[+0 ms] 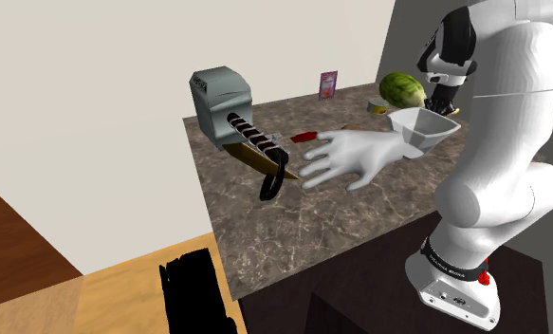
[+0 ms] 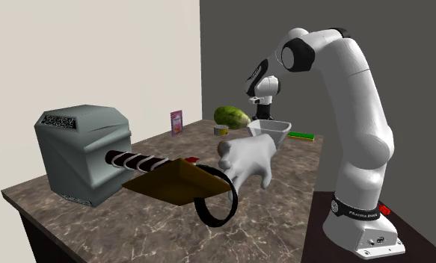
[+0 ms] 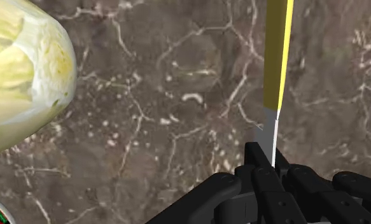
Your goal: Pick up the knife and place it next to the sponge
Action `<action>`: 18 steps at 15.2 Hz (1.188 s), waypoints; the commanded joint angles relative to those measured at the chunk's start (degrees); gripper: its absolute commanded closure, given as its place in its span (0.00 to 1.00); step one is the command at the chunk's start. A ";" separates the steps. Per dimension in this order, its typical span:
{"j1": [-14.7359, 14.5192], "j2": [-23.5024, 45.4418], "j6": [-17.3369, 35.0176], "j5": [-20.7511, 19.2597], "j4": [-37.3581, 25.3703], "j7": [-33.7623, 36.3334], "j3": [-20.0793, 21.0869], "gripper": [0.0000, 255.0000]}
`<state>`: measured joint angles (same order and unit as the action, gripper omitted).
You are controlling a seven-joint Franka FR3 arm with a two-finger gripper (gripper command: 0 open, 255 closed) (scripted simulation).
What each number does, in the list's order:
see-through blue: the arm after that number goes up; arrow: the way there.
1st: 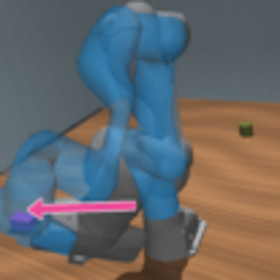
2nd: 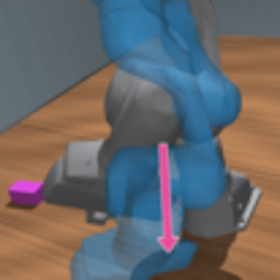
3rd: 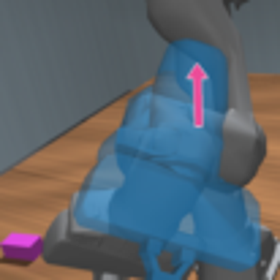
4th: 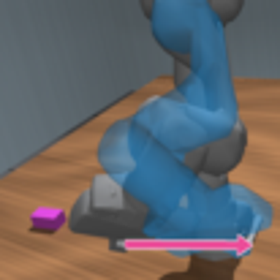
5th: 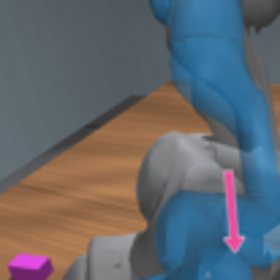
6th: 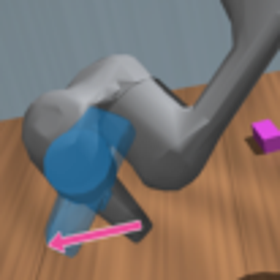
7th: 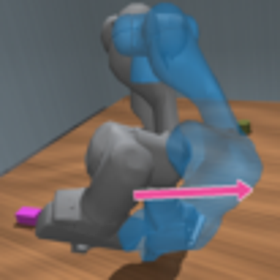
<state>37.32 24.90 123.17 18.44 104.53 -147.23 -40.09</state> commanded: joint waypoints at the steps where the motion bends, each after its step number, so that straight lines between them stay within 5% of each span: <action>1: 0.17 0.45 0.35 0.33 -0.05 -0.15 0.20 1.00; 6: 0.17 0.45 0.35 0.33 -0.05 -0.15 0.20 1.00; 7: 0.17 0.45 0.35 0.33 -0.05 -0.15 0.20 0.00; 18: -1.02 -3.08 -5.35 -2.66 -2.99 1.73 -1.50 0.00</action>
<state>36.33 22.04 118.29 15.99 101.79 -145.58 -41.46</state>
